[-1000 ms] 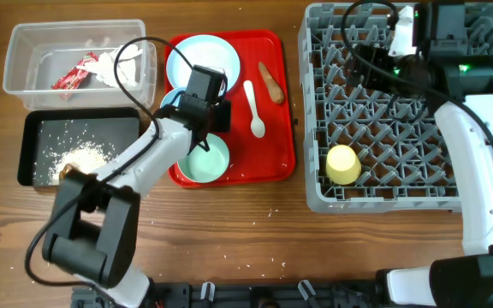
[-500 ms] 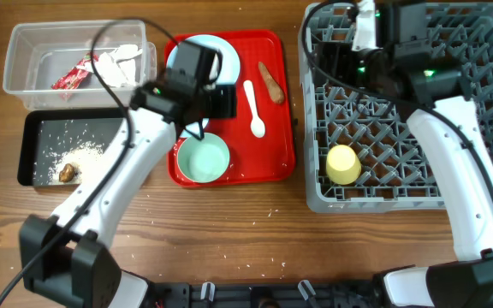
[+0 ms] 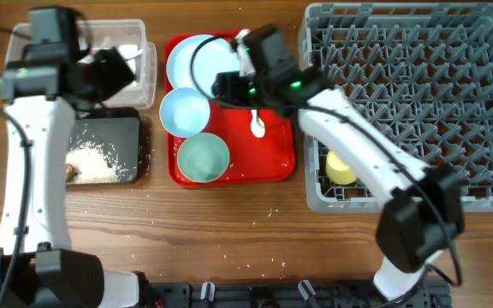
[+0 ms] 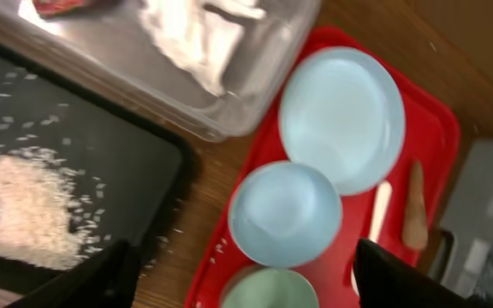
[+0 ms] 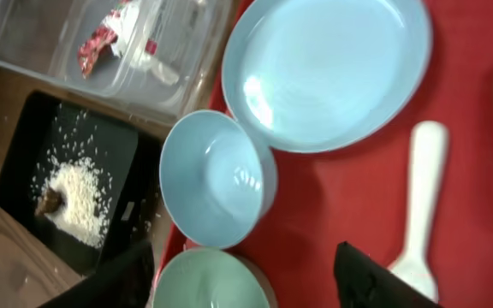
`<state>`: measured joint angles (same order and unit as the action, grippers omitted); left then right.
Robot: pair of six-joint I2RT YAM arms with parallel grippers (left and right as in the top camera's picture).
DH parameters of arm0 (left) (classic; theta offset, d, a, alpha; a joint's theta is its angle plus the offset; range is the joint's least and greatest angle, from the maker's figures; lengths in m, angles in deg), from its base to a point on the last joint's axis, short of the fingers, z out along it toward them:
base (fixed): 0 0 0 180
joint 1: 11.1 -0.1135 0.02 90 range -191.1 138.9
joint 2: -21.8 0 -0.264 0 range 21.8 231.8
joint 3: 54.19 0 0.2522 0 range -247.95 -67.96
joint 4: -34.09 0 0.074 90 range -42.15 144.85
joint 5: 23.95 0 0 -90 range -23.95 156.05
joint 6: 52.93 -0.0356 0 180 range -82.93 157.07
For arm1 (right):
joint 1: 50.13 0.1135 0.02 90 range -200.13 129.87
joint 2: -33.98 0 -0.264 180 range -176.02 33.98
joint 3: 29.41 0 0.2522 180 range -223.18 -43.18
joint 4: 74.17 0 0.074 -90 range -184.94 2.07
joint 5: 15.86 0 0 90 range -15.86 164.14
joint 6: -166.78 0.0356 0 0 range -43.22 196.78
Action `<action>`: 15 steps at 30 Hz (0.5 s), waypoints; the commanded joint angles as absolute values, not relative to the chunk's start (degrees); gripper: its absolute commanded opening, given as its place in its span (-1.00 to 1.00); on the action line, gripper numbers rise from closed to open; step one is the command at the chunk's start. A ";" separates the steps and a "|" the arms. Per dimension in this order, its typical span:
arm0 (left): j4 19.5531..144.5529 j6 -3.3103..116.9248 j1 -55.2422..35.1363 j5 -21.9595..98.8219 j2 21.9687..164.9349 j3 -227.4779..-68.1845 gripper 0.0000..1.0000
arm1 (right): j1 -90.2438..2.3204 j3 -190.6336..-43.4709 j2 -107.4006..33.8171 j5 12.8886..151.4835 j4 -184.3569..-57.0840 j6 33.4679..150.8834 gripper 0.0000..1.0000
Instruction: Sort waste into correct bins and load items into the dishwasher rack
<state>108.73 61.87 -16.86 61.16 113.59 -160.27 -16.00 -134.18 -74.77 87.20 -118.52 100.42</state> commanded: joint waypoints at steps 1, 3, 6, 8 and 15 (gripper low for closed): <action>109.06 62.65 -19.94 61.12 112.24 -161.34 0.99 | -13.90 -134.57 -79.95 85.02 -115.38 101.38 0.33; 109.06 62.63 -20.23 61.14 112.24 -161.34 0.99 | -13.29 -134.57 -82.22 84.27 -113.32 101.16 0.31; 109.04 62.63 -20.23 61.14 112.24 -161.34 1.00 | -12.65 -134.57 -86.02 84.25 -110.41 101.16 0.28; 109.04 62.65 -20.23 61.14 112.24 -161.34 1.00 | -12.59 -134.57 -88.17 84.27 -108.75 101.18 0.24; 109.04 62.63 -20.23 61.14 112.24 -161.34 1.00 | -12.56 -134.57 -90.46 81.41 -105.02 102.03 -0.18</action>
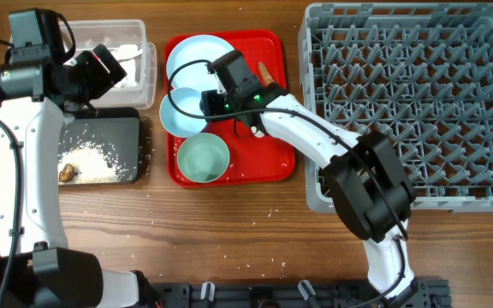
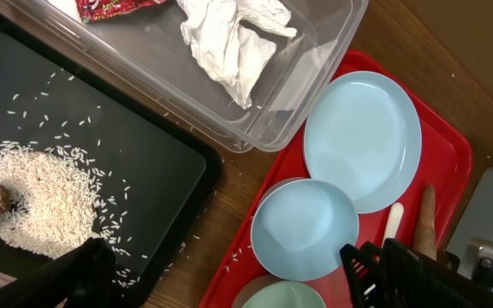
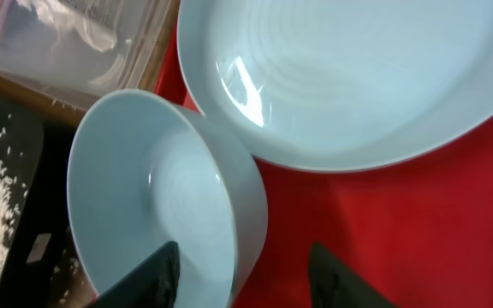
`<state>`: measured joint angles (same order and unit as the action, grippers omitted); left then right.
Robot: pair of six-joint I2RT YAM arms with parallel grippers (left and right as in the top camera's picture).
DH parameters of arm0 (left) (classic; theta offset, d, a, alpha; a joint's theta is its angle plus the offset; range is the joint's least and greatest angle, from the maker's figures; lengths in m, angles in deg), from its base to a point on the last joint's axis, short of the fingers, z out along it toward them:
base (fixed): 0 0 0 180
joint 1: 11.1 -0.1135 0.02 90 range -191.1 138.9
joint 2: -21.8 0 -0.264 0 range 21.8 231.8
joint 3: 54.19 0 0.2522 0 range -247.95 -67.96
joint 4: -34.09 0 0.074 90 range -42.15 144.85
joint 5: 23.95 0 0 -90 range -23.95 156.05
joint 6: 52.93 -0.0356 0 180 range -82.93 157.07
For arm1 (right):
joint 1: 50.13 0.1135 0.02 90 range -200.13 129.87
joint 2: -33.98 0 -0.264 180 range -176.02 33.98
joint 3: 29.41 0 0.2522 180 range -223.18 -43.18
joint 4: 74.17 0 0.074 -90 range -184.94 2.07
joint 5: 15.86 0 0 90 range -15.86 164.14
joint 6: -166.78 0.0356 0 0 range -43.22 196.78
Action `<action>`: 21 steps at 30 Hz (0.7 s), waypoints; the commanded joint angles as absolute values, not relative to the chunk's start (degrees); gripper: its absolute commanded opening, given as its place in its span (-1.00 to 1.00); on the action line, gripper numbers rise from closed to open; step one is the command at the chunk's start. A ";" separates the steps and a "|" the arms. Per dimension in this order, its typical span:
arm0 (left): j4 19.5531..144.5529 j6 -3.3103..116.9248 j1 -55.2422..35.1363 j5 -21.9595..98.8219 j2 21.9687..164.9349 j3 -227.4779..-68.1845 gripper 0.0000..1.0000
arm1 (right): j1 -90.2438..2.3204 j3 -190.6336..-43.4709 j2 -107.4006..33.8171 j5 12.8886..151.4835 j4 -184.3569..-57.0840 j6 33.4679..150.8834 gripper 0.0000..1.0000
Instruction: Sort waste into correct bins and load items into the dishwasher rack
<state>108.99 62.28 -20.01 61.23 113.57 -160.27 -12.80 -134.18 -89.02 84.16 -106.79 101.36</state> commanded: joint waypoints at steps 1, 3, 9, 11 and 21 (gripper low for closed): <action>109.04 62.63 -20.23 61.14 112.24 -161.34 1.00 | -12.56 -134.57 -91.16 81.19 -104.25 102.49 -0.20; 109.04 62.63 -20.23 61.14 112.24 -161.34 1.00 | -12.59 -134.57 -92.23 81.21 -103.38 102.99 -0.20; 109.04 62.63 -20.23 61.14 112.24 -161.34 1.00 | -12.56 -134.57 -93.65 82.98 -101.58 103.91 -0.29; 109.01 62.63 -20.23 61.14 112.24 -161.34 1.00 | -12.56 -134.57 -93.65 82.98 -101.63 103.93 -0.40; 109.04 62.63 -20.23 61.14 112.24 -161.34 1.00 | -13.02 -134.72 -91.71 82.92 -103.33 105.36 -0.92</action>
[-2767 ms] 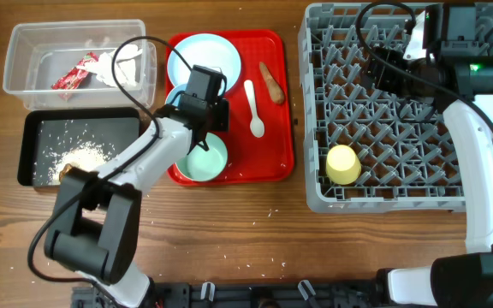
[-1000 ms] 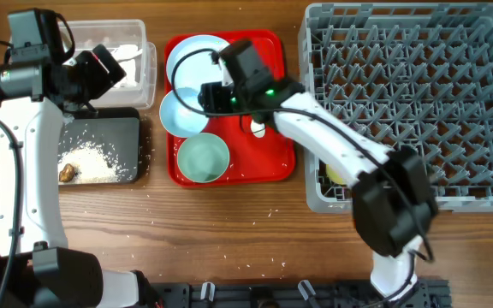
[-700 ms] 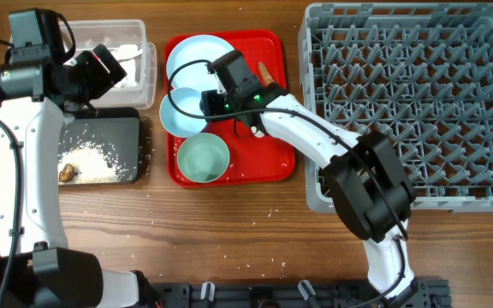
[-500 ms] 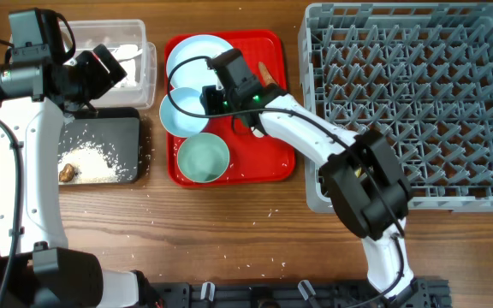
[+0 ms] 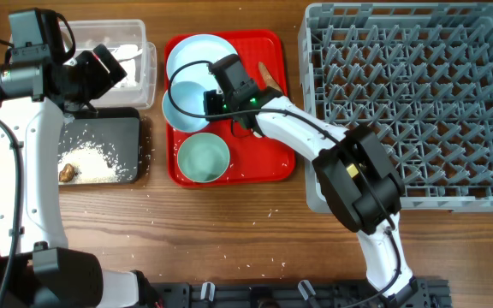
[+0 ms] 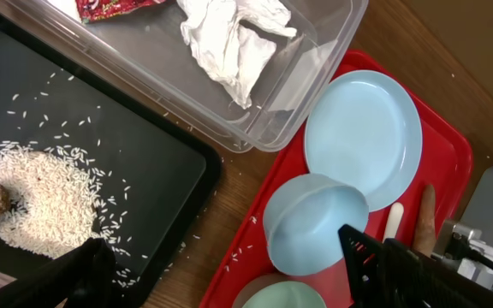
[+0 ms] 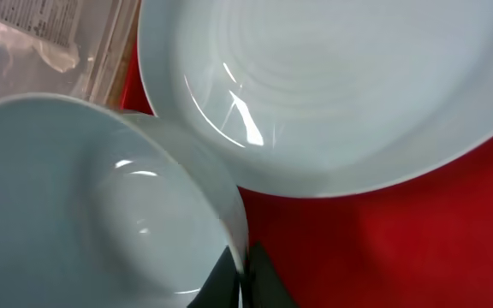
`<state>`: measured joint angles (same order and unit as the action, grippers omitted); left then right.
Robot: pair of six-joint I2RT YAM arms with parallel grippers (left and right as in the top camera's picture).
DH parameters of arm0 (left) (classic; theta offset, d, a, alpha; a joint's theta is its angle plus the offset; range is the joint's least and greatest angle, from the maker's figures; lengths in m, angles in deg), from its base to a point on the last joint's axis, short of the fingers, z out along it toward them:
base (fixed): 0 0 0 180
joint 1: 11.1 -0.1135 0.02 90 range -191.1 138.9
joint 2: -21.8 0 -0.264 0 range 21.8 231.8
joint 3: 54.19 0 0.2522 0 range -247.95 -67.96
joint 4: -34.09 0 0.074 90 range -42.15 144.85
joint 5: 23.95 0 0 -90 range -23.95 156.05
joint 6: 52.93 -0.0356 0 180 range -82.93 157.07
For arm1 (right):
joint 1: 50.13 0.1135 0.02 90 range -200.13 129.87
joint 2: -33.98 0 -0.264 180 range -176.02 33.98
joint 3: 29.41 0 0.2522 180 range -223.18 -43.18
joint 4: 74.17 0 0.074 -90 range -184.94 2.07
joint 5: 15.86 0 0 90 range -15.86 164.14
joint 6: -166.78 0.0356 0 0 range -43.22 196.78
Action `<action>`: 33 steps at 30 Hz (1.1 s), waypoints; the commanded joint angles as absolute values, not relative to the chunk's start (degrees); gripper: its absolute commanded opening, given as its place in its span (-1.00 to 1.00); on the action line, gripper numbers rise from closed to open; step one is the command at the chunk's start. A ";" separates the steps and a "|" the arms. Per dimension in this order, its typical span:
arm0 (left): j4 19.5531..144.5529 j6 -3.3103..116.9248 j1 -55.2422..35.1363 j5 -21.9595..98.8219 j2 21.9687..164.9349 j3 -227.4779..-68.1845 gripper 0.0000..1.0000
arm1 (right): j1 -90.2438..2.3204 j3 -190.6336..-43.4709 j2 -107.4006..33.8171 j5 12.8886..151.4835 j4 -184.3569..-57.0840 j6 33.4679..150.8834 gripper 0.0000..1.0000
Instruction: Sort waste into correct bins and load items into the dishwasher rack
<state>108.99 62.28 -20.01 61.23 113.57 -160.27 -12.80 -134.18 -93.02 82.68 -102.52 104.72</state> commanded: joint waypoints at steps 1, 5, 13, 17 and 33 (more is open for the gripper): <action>109.04 62.63 -20.23 61.14 112.24 -161.34 1.00 | -13.09 -134.72 -90.92 82.61 -103.81 105.18 -0.91; 109.04 62.63 -20.23 61.14 112.24 -161.34 1.00 | -13.81 -134.72 -85.76 79.38 -106.68 101.51 -0.91; 109.04 62.63 -20.23 61.14 112.24 -161.34 1.00 | -18.79 -134.72 -70.97 64.89 -114.96 94.45 -0.91; 109.01 62.63 -20.23 61.14 112.24 -161.34 1.00 | -24.69 -134.72 -66.05 59.77 -117.30 92.07 -0.91; 109.01 62.63 -20.23 61.14 112.24 -161.34 1.00 | -31.51 -134.70 -74.51 13.04 -87.77 43.19 -0.91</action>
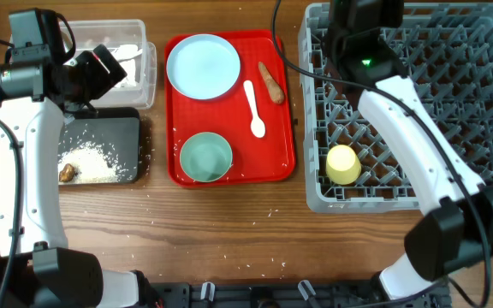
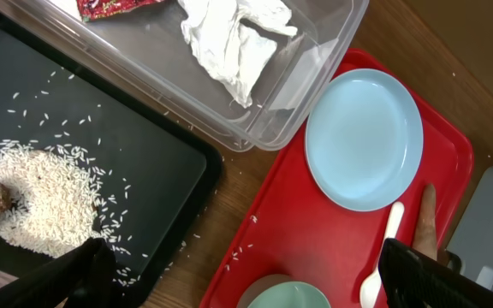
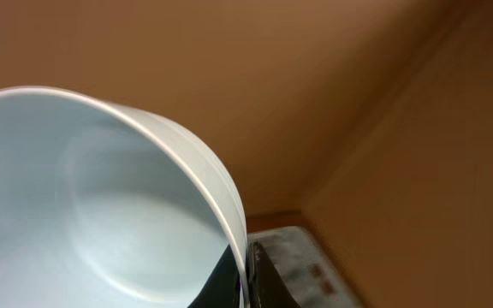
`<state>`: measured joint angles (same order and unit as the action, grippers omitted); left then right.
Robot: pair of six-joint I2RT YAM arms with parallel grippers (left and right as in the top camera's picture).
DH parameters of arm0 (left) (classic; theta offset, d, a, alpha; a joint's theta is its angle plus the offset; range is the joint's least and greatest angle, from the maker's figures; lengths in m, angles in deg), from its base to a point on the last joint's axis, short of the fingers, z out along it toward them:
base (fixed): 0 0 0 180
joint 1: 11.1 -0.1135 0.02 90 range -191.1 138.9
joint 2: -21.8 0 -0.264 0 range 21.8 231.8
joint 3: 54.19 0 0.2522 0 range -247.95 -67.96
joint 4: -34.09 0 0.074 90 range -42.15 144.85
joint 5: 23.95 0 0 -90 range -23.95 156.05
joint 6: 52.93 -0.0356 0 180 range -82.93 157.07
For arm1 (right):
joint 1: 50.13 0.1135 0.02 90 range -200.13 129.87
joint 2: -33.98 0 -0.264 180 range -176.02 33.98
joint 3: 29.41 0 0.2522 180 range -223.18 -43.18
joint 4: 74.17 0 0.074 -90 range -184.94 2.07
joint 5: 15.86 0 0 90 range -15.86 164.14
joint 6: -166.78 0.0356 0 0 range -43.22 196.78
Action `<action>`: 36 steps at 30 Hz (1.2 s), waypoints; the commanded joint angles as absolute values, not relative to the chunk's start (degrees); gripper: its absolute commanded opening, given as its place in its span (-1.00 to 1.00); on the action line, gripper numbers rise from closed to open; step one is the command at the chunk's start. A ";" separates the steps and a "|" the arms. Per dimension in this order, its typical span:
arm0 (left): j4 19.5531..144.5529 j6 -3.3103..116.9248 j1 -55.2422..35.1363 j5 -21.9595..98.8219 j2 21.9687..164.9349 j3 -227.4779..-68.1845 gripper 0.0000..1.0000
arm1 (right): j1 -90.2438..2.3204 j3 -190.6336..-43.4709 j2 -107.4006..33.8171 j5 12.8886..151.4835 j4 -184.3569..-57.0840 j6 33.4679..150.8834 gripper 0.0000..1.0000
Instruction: Sort waste into correct bins and load items into the dishwasher rack
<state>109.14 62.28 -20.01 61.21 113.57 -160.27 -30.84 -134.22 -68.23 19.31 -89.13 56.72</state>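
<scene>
My right gripper [image 3: 245,275] is shut on the rim of a light blue bowl [image 3: 101,197], which fills the right wrist view, tilted. In the overhead view this gripper [image 1: 362,34] hangs over the far left corner of the grey dishwasher rack [image 1: 452,103]; the arm hides the bowl there. The red tray [image 1: 276,158] carries a blue plate [image 1: 204,67], a white spoon [image 1: 253,109], a brown food scrap [image 1: 272,83] and a green bowl [image 1: 205,156]. My left gripper [image 2: 246,278] stands open, empty, high between the bins and the tray.
A clear bin [image 1: 144,81] at the far left holds crumpled tissue and a red wrapper. In front of it a black tray [image 1: 127,128] holds spilled rice and a brown scrap [image 1: 67,173]. A yellow cup [image 1: 342,164] sits in the rack's near left corner.
The blue bowl has left the red tray. My right gripper, still shut on its rim, has gone from the tray to above the rack's far left corner. The left arm is unchanged.
My right gripper was open above the tray's dishes while the left arm hovered near the bins. Then its jaws straddled the blue bowl's rim, then they were shut on it with the bowl tipped. Now the bowl is held over the rack.
</scene>
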 commanded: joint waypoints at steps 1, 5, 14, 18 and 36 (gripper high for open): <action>109.04 62.65 -20.23 61.14 112.24 -161.34 1.00 | -31.60 -134.70 -76.93 11.07 -86.22 40.75 -0.91; 109.04 62.63 -20.23 61.14 112.24 -161.34 1.00 | -31.62 -134.70 -84.93 9.54 -78.35 31.28 -0.91; 109.04 62.63 -20.23 61.14 112.24 -161.34 1.00 | -32.72 -134.70 -94.22 11.60 -67.73 30.23 -0.91; 109.04 62.63 -20.23 61.14 112.24 -161.34 1.00 | -33.20 -134.70 -96.14 13.57 -65.67 30.28 -0.91; 109.01 62.63 -20.23 61.14 112.24 -161.34 1.00 | -28.08 -134.68 -93.98 14.09 -71.68 30.41 0.99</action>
